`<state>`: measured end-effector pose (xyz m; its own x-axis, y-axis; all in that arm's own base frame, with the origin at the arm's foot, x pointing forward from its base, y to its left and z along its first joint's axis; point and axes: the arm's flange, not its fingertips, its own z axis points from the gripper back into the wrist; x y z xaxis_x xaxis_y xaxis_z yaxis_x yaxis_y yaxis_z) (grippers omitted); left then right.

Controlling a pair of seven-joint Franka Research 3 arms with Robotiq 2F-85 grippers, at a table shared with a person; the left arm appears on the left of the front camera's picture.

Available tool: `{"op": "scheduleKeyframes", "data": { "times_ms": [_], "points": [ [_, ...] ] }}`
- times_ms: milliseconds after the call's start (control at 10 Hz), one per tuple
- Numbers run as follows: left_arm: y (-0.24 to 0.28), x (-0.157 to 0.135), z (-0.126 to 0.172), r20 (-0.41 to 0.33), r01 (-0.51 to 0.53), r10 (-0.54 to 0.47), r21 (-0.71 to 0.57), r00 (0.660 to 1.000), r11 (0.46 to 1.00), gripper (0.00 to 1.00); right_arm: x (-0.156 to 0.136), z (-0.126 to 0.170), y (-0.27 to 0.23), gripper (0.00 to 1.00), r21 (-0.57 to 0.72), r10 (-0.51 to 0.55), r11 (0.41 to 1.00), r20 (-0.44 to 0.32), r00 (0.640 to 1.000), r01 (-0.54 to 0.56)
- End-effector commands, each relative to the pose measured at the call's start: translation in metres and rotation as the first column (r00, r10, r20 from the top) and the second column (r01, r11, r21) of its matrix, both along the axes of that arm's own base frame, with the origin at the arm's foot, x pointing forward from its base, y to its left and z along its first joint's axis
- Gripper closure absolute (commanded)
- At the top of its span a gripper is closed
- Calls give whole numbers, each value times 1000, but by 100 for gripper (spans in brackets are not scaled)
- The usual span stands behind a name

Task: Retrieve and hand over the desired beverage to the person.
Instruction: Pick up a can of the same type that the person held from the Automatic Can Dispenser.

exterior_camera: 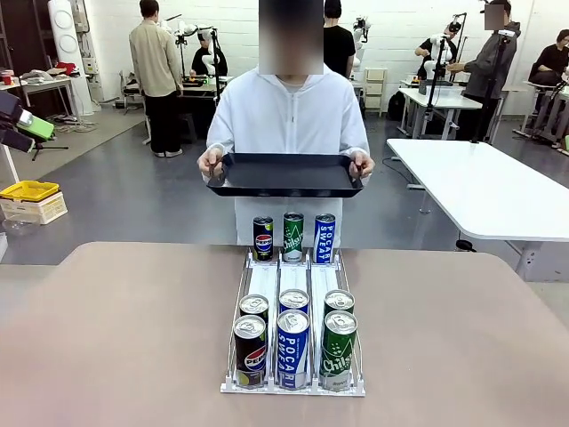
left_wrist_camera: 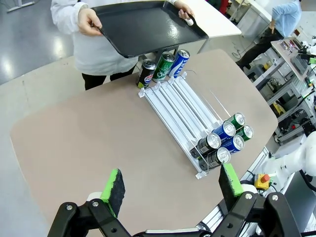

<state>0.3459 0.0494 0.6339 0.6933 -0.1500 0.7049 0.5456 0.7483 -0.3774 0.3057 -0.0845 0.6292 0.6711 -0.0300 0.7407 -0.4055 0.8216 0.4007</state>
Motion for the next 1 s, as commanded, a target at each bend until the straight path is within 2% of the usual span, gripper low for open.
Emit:
{"op": "scheduleKeyframes", "data": {
  "times_ms": [0, 900],
  "points": [
    [2, 1, 0, 12, 23, -23, -3, 1000, 1000, 0, 2, -1, 0, 0, 6, 18, 1000, 6, 1000, -18],
    [2, 1, 0, 12, 23, -23, -3, 1000, 1000, 0, 2, -1, 0, 0, 6, 18, 1000, 6, 1000, -18]
  ]
}}
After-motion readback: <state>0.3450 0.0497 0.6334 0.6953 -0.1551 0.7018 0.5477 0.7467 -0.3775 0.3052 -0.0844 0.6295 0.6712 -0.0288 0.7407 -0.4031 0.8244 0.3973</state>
